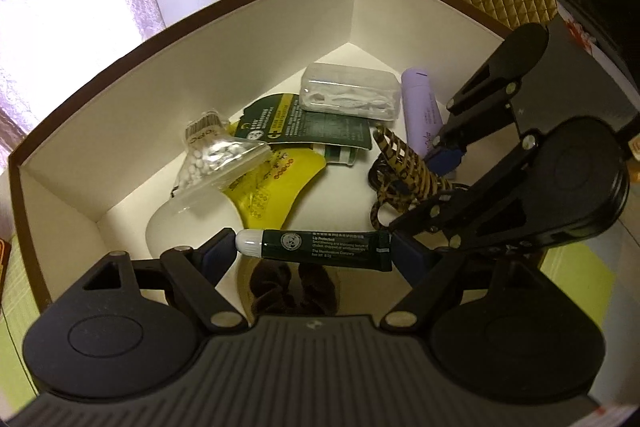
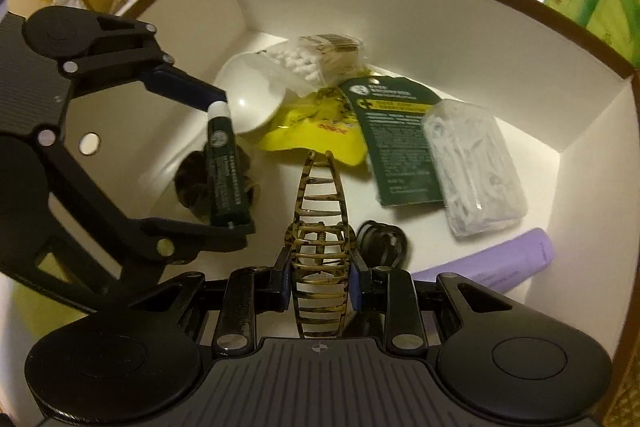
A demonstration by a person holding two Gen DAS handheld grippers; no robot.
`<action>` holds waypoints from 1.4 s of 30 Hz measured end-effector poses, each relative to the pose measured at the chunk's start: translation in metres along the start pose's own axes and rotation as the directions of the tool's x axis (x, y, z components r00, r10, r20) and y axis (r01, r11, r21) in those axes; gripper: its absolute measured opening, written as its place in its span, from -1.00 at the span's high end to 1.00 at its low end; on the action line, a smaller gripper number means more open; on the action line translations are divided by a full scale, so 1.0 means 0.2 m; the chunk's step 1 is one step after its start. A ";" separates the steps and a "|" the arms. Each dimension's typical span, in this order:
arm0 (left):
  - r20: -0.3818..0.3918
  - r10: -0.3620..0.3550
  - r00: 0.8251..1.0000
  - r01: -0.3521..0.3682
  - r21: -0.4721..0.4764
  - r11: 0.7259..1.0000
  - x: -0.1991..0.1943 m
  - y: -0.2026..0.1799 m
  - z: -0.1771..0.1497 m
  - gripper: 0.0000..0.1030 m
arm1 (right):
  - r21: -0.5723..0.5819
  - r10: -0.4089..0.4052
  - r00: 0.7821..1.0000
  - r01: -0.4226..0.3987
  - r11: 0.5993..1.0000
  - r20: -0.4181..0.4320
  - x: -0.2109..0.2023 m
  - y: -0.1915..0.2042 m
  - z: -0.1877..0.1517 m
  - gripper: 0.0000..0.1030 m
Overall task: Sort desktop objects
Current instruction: 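Open both tools to drop the spring clip and green tube into the box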
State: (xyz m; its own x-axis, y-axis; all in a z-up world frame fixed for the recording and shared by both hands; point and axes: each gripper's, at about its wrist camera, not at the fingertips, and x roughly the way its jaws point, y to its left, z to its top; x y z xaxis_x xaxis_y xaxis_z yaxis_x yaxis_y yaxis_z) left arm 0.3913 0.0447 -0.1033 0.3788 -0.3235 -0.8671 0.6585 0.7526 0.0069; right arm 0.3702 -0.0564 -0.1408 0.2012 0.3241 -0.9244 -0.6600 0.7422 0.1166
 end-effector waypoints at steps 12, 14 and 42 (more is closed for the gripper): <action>-0.025 -0.007 1.000 0.007 0.002 1.000 0.02 -0.01 0.01 -0.57 | -0.017 0.000 1.000 0.000 1.000 -0.012 0.00 -0.01 0.01 0.51; -0.024 -0.006 1.000 0.006 0.002 1.000 0.02 -0.01 0.00 -0.57 | -0.015 0.001 1.000 -0.001 1.000 -0.009 -0.01 -0.02 0.01 0.48; -0.015 0.005 1.000 -0.005 -0.026 1.000 0.01 0.00 -0.01 -0.77 | 0.026 -0.096 0.993 0.095 0.995 0.068 -0.13 -0.06 -0.04 -0.54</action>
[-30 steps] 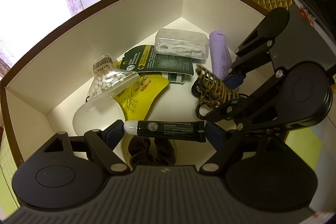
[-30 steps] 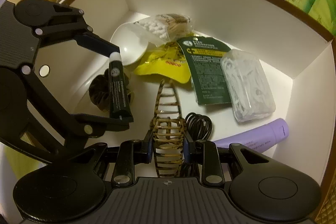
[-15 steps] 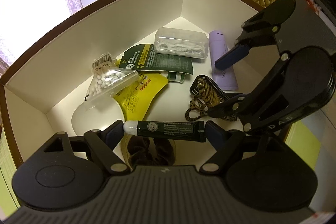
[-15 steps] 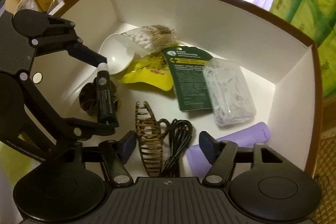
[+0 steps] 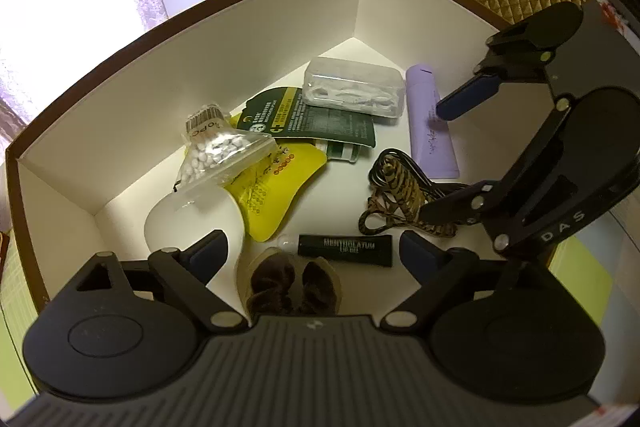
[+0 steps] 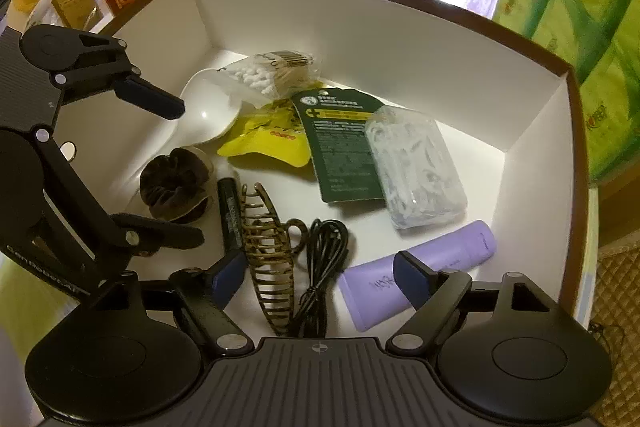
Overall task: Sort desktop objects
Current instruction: 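Open both tools to drop the spring clip and green tube into the box, then withdraw both open tools up and away from the box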
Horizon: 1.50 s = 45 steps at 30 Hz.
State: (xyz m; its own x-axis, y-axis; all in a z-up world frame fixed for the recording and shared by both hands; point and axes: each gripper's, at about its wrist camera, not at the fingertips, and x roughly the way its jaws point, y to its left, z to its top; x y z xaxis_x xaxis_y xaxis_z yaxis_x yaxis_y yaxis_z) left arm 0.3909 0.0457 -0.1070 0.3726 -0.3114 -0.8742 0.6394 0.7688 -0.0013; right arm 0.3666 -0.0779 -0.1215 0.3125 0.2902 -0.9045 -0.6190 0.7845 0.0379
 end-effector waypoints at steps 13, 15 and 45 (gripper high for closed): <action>0.022 0.090 0.996 -0.087 -0.086 0.992 -0.12 0.00 -0.02 -0.82 | 0.068 -0.001 0.996 -0.005 0.998 0.091 -0.14 0.00 -0.04 -0.92; 0.036 0.110 0.993 -0.105 -0.116 0.988 -0.16 0.00 -0.03 -0.84 | 0.078 -0.007 0.993 -0.002 0.997 0.114 -0.18 0.01 -0.05 -0.96; 0.200 0.446 0.872 -0.325 -0.445 0.834 -0.98 -0.61 -0.49 -0.98 | 0.259 -0.117 0.912 0.013 0.966 0.394 -0.83 0.43 -0.61 -0.96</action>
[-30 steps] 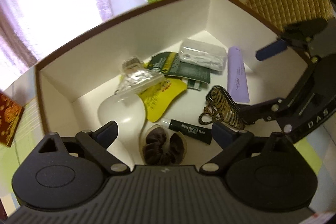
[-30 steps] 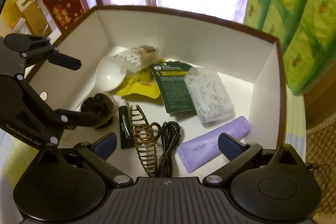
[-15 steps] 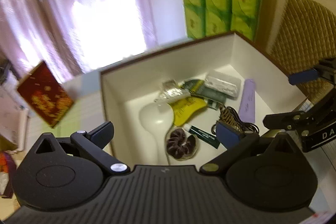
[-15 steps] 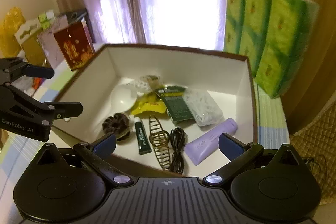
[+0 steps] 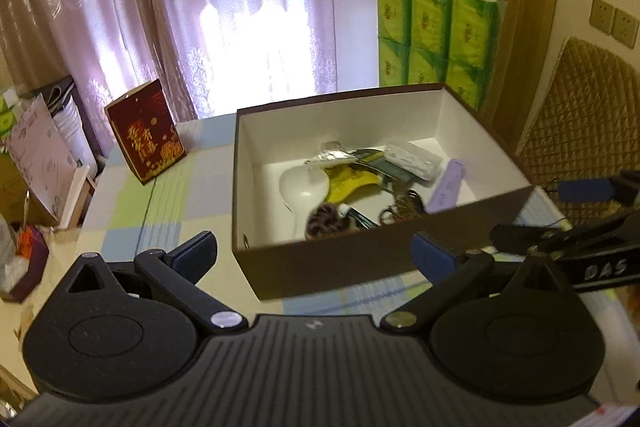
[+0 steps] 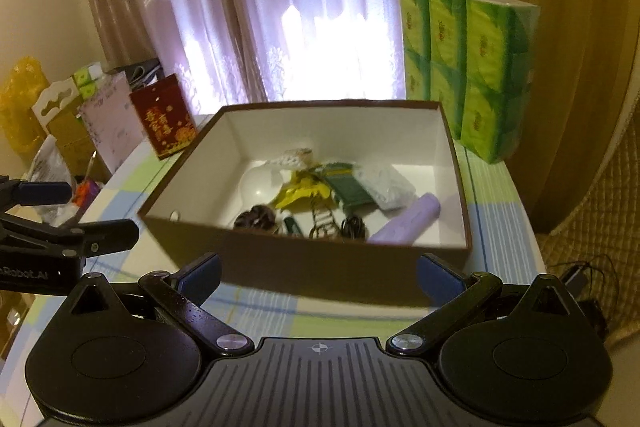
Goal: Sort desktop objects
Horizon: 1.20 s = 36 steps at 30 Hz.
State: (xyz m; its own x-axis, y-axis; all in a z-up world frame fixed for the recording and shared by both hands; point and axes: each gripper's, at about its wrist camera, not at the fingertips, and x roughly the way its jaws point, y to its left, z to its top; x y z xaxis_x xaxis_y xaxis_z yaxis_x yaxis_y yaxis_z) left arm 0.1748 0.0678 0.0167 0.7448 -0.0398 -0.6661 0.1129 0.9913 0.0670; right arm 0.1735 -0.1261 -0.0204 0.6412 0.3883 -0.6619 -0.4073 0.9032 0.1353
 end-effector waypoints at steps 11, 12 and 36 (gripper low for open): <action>-0.005 0.048 0.999 -0.048 -0.037 0.998 -0.26 -0.11 -0.16 -0.98 | 0.011 -0.004 0.999 0.003 1.000 0.038 -0.25 0.03 -0.15 -0.96; -0.007 0.055 0.998 -0.055 -0.044 0.997 -0.28 -0.12 -0.17 -0.98 | 0.011 -0.004 0.999 0.004 1.000 0.042 -0.27 0.03 -0.16 -0.96; -0.048 0.144 0.988 -0.148 -0.095 0.984 -0.57 -0.29 -0.41 -0.98 | -0.037 -0.041 0.997 0.043 0.998 0.065 -0.60 0.01 -0.38 -0.96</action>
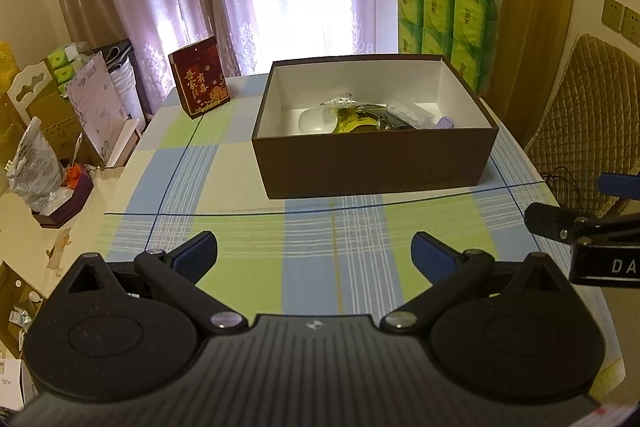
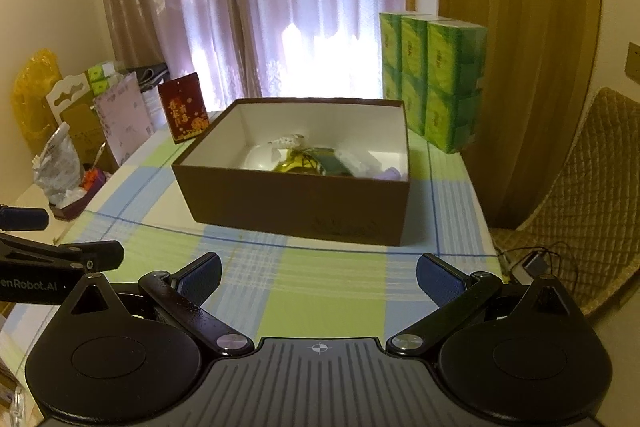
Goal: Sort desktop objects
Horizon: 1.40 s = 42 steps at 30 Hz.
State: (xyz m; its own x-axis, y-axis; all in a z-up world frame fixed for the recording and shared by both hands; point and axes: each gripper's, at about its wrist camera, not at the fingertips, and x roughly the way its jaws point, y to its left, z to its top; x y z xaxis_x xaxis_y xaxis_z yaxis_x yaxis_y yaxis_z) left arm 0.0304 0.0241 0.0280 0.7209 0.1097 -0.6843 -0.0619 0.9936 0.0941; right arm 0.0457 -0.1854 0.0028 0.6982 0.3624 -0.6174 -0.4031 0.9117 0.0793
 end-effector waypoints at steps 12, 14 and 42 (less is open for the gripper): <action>0.005 0.016 1.000 -0.016 0.000 1.000 -0.06 -0.04 -0.06 -0.98 | -0.001 0.002 1.000 -0.002 1.000 -0.010 -0.06 -0.02 -0.07 -0.96; -0.002 0.021 1.000 -0.021 -0.001 1.000 -0.06 -0.04 -0.07 -0.98 | -0.005 0.004 1.000 -0.004 1.000 -0.015 -0.06 -0.02 -0.07 -0.96; -0.049 0.035 0.998 -0.034 0.021 0.999 0.08 -0.03 -0.05 -0.98 | -0.040 -0.008 0.998 0.006 0.999 -0.061 0.09 -0.01 -0.04 -0.96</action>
State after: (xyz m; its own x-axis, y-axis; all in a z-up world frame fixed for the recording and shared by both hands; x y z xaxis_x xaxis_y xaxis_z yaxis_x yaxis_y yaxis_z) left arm 0.0354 0.0197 0.0097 0.6837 0.1451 -0.7152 -0.0718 0.9887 0.1320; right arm 0.0544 -0.1818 -0.0154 0.6641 0.3422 -0.6647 -0.4222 0.9054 0.0443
